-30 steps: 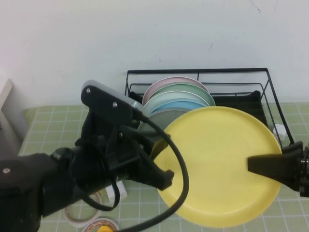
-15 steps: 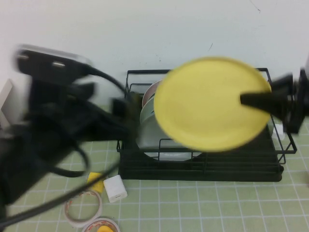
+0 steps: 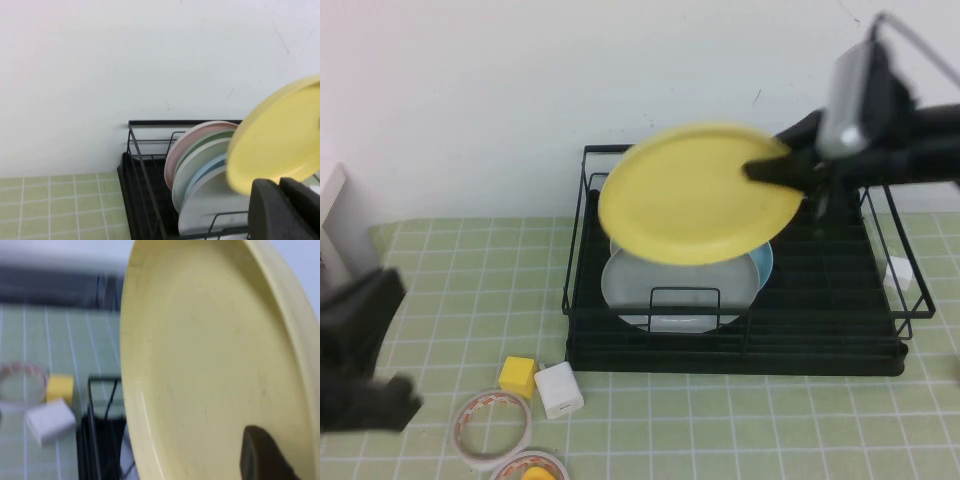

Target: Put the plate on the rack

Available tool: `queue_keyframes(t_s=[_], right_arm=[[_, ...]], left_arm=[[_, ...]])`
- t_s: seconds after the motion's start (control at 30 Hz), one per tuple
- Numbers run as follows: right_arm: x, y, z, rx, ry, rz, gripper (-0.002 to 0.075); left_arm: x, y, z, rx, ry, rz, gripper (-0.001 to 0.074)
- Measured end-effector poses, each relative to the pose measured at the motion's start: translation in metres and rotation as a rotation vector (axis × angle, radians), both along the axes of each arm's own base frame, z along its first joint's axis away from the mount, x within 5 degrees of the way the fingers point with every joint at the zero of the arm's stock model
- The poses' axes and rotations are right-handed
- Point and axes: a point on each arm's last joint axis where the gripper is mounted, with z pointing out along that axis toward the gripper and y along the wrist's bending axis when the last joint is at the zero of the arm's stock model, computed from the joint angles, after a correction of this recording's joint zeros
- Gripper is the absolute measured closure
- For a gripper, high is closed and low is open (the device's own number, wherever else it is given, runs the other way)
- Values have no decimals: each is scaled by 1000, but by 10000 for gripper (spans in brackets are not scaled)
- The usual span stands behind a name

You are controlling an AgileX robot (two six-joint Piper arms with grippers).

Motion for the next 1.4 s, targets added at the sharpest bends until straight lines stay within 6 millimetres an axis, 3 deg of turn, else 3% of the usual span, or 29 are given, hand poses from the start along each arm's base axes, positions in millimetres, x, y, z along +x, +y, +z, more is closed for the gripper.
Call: queue_keyframes(t_s=[0.27, 0.67, 0.73, 0.93, 1.07, 1.2, 1.33, 1.4], right_arm=[[13, 35, -57, -179, -6, -14, 608], [15, 44, -71, -217, 7, -45, 601], [16, 44, -73, -225, 12, -68, 566], [25, 36, -73, -208, 78, -229, 296], [23, 33, -54, -145, 130, -317, 247], [11, 29, -10, -33, 150, -378, 247], [-12, 25, 42, 48, 105, -363, 309], [-25, 25, 59, 53, 80, -310, 360]], left_arm=[[-22, 20, -22, -71, -17, 4, 735], [-24, 27, -26, -76, -21, 46, 736], [-24, 29, -27, -76, -17, 65, 736], [-22, 36, -28, -61, -6, 149, 736], [-23, 40, -28, -67, -11, 168, 736], [-30, 32, -26, -106, -40, 46, 736], [-35, 28, -35, -152, -24, -33, 736], [-36, 27, -41, -179, -3, -41, 736]])
